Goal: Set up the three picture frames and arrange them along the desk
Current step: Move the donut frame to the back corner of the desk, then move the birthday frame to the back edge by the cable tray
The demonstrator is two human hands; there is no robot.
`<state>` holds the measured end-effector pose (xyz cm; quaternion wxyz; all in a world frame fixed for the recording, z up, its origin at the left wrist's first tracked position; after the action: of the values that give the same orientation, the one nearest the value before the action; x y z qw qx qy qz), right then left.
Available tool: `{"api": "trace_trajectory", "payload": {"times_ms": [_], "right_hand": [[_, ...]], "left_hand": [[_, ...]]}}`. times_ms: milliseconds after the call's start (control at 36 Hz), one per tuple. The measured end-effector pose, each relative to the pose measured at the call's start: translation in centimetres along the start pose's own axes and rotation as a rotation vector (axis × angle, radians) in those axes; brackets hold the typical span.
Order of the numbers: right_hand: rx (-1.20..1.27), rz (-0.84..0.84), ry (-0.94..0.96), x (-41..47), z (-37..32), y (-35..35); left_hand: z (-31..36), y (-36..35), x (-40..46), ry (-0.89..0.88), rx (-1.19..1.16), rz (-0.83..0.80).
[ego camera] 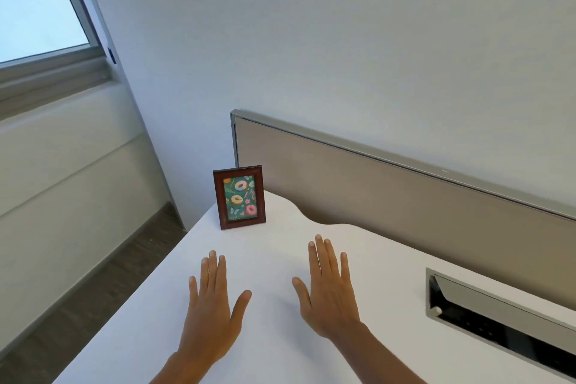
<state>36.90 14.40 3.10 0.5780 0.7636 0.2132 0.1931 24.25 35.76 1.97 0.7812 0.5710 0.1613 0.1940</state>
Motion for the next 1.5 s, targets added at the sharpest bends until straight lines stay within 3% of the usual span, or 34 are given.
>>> {"api": "trace_trajectory", "payload": {"times_ms": [500, 750, 889, 1083, 1222, 1500], "right_hand": [[0.012, 0.122, -0.195, -23.4, 6.1, 8.6], [0.038, 0.203, -0.353, -32.7, 12.6, 13.6], [0.066, 0.245, -0.468, -37.4, 16.8, 15.9], [0.266, 0.302, -0.670, -43.9, 22.0, 16.9], [0.570, 0.352, -0.768, -48.0, 23.9, 14.7], [1.059, 0.264, -0.905, -51.8, 23.2, 9.1]], "left_hand": [[13.9, 1.4, -17.7, -0.275, -0.093, -0.044], [24.6, -0.7, -24.5, -0.411, -0.162, -0.165], [29.9, -2.7, -27.7, -0.402, -0.224, -0.296], [35.4, -5.2, -31.2, -0.366, -0.507, -0.497], [37.2, -7.4, -32.7, -0.297, -0.543, -0.627], [38.1, -9.1, -34.3, -0.245, -0.655, -0.709]]}}
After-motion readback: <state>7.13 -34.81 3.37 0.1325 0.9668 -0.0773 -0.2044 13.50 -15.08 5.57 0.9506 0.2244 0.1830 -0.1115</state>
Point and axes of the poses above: each hand's wrist, its own x-axis towards the middle knuckle, its own y-axis out of the back of the hand, z = x × y, the point moved 7 cm from there along x, towards the middle knuckle, and after that the axes turned 4 degrees about x, right-handed, at the moved point
